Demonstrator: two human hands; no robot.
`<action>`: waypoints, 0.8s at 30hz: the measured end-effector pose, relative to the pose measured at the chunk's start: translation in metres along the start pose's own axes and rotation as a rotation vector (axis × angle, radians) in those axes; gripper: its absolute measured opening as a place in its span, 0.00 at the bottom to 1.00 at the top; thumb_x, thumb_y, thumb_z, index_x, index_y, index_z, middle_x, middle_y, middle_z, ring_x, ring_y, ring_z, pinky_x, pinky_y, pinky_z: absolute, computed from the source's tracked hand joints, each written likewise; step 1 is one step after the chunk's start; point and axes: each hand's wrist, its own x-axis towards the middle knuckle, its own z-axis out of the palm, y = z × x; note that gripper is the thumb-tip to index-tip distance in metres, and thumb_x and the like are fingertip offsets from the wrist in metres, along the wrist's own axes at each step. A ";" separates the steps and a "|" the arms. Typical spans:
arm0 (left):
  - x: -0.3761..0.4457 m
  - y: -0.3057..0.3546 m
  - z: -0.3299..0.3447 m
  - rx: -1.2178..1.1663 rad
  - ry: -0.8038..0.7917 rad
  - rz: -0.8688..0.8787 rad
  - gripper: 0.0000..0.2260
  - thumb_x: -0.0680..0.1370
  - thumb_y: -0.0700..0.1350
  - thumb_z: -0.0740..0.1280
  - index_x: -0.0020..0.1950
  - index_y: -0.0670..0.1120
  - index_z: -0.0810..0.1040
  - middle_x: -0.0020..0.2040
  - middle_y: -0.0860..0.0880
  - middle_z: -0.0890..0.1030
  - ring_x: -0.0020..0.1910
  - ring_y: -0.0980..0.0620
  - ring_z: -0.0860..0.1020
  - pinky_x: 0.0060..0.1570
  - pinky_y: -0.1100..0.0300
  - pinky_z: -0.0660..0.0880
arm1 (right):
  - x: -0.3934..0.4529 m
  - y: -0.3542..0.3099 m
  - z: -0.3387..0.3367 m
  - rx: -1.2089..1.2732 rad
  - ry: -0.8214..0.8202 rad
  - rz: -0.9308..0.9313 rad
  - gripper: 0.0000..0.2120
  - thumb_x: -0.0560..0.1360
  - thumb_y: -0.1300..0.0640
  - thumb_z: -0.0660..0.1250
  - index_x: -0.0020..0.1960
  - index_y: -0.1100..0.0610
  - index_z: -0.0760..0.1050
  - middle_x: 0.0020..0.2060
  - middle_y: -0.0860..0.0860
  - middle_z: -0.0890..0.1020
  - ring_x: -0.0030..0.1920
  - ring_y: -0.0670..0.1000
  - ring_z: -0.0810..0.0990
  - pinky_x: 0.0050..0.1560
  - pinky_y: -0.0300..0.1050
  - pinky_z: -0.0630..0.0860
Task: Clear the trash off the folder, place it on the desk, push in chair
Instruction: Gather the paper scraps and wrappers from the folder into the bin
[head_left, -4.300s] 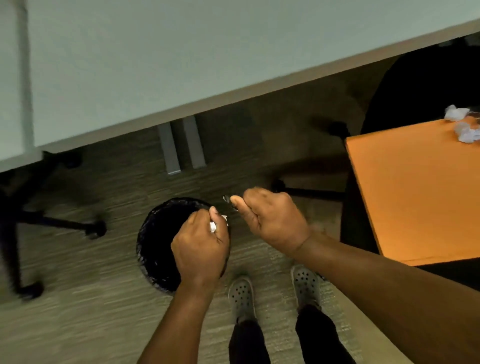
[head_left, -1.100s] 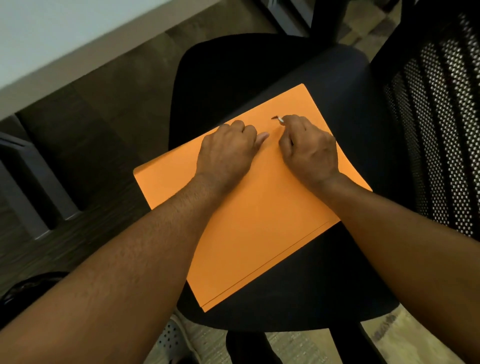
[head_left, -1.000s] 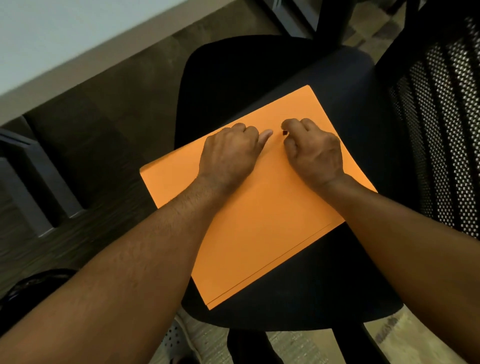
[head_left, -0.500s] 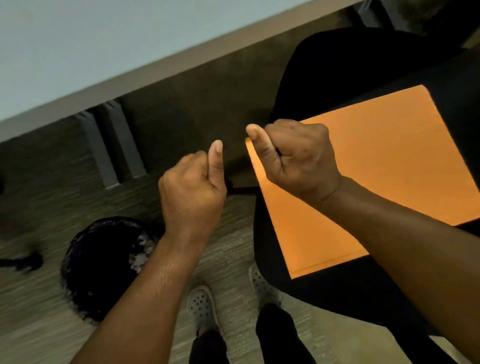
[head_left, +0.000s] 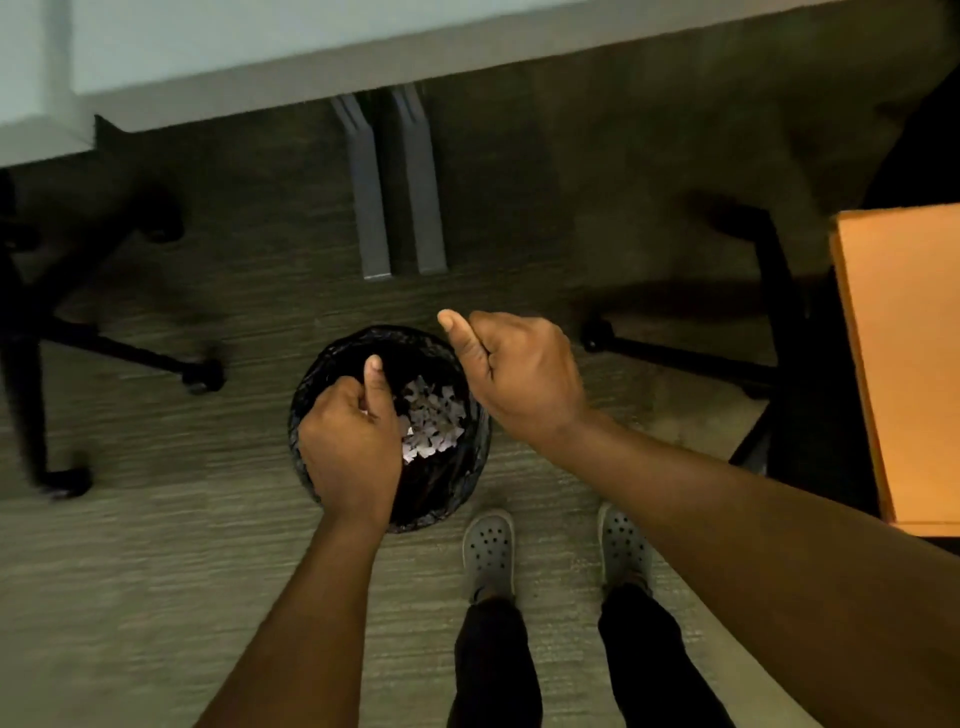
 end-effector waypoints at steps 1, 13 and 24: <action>0.000 -0.013 0.002 0.009 0.005 -0.060 0.23 0.82 0.52 0.61 0.29 0.44 0.65 0.25 0.48 0.67 0.24 0.49 0.64 0.26 0.58 0.52 | -0.005 -0.003 0.016 0.010 0.006 0.015 0.21 0.81 0.51 0.62 0.30 0.54 0.65 0.25 0.46 0.66 0.24 0.48 0.66 0.23 0.46 0.65; -0.027 -0.112 0.046 0.096 -0.307 -0.176 0.17 0.84 0.48 0.55 0.59 0.37 0.76 0.59 0.37 0.77 0.57 0.37 0.76 0.48 0.49 0.70 | -0.061 0.006 0.164 -0.130 -0.446 0.307 0.29 0.78 0.35 0.48 0.71 0.51 0.67 0.68 0.54 0.72 0.69 0.56 0.69 0.65 0.58 0.67; -0.058 -0.123 0.034 0.204 -0.555 -0.132 0.25 0.84 0.54 0.48 0.79 0.43 0.56 0.80 0.46 0.54 0.79 0.45 0.51 0.76 0.48 0.52 | -0.086 0.022 0.142 -0.319 -0.701 0.282 0.34 0.79 0.32 0.42 0.79 0.49 0.51 0.80 0.52 0.49 0.79 0.53 0.42 0.75 0.57 0.38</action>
